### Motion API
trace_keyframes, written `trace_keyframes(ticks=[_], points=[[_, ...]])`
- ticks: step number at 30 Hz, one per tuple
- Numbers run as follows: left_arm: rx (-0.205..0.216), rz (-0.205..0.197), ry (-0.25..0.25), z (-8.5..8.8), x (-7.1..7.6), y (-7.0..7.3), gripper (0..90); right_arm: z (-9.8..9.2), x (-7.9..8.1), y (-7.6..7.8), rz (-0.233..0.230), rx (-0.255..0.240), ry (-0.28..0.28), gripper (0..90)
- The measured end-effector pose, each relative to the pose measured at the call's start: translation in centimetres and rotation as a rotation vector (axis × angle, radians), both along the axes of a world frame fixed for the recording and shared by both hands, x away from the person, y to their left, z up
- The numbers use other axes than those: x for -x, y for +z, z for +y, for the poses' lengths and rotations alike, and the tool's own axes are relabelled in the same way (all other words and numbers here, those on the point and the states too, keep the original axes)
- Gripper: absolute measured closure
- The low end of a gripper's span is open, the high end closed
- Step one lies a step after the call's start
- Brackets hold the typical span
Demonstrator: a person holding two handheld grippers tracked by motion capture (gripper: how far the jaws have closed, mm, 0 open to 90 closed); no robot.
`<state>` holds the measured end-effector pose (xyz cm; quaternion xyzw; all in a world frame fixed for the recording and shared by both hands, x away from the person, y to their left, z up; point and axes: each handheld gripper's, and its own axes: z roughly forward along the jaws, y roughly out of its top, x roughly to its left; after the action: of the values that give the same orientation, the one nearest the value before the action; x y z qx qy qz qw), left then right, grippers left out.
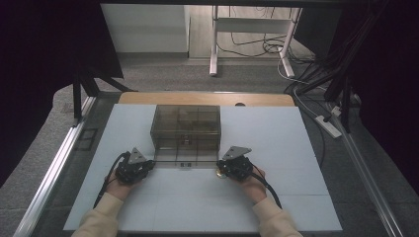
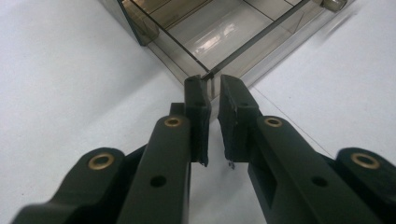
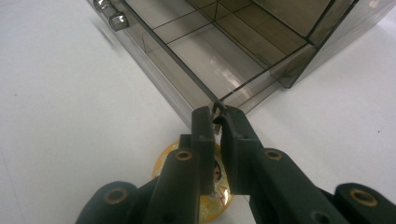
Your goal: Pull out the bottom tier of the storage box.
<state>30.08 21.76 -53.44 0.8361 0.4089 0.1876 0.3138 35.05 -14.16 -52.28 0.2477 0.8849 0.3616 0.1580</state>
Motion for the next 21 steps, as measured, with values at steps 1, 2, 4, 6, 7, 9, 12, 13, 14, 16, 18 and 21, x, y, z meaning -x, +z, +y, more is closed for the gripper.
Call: trace_keyframes(ticks=[1,2,4,6,7,9,12,13,14,16,18,21], points=[[0.001,0.0,-0.001,0.0,0.03,0.0,81.1,-0.01,0.01,0.0,0.0,0.0,0.001,83.0],[0.001,0.001,-0.001,0.0,0.06,0.01,81.1,-0.02,0.02,0.01,0.001,0.0,0.002,83.0],[0.002,0.001,-0.002,0.02,0.11,0.0,81.1,-0.05,0.06,0.0,0.0,-0.001,0.003,83.0],[0.005,0.001,-0.003,0.06,0.18,-0.06,81.1,-0.06,0.12,0.0,0.001,-0.001,0.005,83.0],[0.005,0.002,-0.002,0.09,0.22,-0.06,81.2,-0.05,0.17,0.01,0.003,-0.001,0.005,83.0],[0.007,0.002,-0.003,0.11,0.28,-0.09,81.3,-0.04,0.25,0.0,0.002,0.003,0.007,83.0],[0.007,0.002,-0.004,0.09,0.33,-0.08,81.2,-0.07,0.29,0.0,0.004,0.002,0.009,83.0],[0.007,0.002,-0.003,0.09,0.34,-0.08,81.3,-0.07,0.3,0.0,0.003,0.003,0.01,83.0],[0.007,0.002,-0.003,0.09,0.35,-0.08,81.3,-0.07,0.3,-0.01,0.003,0.002,0.009,83.0],[0.007,0.001,-0.003,0.08,0.39,-0.07,81.3,-0.08,0.33,0.01,0.004,0.006,0.01,83.0],[0.007,0.001,-0.004,0.1,0.44,-0.06,81.2,-0.06,0.4,0.0,0.004,0.003,0.01,83.1],[0.009,0.002,-0.006,0.14,0.53,-0.11,81.3,-0.07,0.5,-0.01,0.003,0.004,0.011,83.1]])
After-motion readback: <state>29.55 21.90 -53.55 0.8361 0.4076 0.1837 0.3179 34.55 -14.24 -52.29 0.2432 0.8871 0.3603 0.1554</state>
